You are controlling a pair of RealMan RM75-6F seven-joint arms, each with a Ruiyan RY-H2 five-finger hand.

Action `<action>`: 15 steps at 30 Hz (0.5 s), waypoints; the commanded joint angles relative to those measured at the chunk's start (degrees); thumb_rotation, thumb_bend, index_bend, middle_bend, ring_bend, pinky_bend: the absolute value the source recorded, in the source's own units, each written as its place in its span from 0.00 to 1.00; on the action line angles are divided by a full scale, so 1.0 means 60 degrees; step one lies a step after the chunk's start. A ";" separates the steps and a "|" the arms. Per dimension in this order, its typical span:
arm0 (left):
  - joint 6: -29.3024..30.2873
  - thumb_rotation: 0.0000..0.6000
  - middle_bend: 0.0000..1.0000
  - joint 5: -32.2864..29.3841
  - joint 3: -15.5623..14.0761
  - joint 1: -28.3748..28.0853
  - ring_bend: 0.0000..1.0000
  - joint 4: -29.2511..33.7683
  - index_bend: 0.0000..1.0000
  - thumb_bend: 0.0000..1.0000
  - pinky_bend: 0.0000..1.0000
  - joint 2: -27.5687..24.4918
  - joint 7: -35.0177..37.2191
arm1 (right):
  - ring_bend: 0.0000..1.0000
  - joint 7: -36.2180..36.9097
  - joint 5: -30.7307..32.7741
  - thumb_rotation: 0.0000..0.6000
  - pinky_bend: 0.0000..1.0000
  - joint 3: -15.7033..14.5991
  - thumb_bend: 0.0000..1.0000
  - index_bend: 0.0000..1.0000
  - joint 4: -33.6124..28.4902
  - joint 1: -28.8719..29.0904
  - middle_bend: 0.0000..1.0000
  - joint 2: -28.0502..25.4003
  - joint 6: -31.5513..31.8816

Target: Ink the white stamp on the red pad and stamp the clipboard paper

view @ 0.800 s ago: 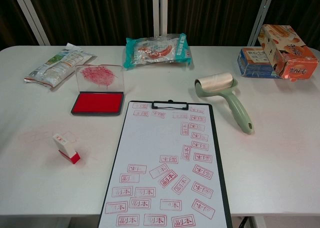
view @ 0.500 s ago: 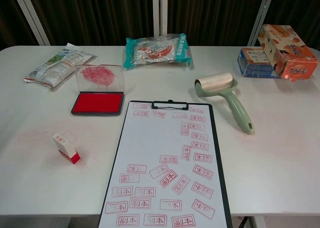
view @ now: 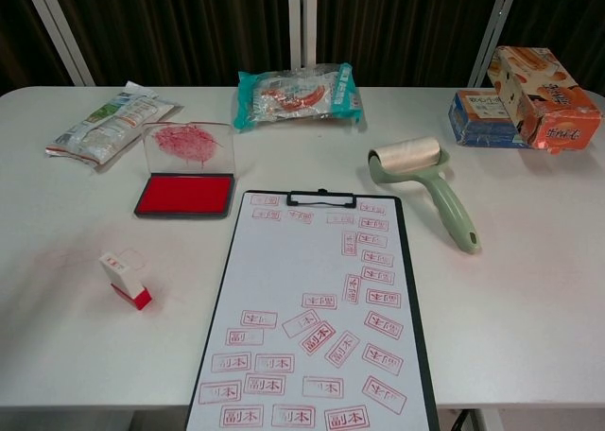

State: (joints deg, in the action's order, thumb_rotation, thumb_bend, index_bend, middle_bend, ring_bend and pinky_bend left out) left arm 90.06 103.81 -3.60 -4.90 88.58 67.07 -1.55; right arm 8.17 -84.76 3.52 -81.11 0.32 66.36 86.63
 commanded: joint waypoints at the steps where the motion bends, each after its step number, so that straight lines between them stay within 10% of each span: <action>1: -0.0612 1.00 0.35 0.0226 -0.0164 -0.0401 0.86 -0.0159 0.21 0.16 1.00 0.0364 -0.0010 | 0.00 -0.0011 0.0016 1.00 0.00 0.0009 0.23 0.00 -0.0037 0.0021 0.00 -0.0015 -0.0042; 15: -0.2775 1.00 0.34 0.0326 -0.0168 -0.1695 0.94 -0.0373 0.26 0.19 1.00 0.1737 -0.1106 | 0.00 0.0098 0.0155 1.00 0.00 0.0035 0.23 0.00 -0.0088 -0.0094 0.00 -0.0205 0.0003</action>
State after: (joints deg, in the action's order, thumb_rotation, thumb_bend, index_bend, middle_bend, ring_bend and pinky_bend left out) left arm 74.29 106.00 -4.76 -14.27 87.25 76.50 -7.59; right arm 8.69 -83.89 3.68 -81.64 -0.19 65.19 86.65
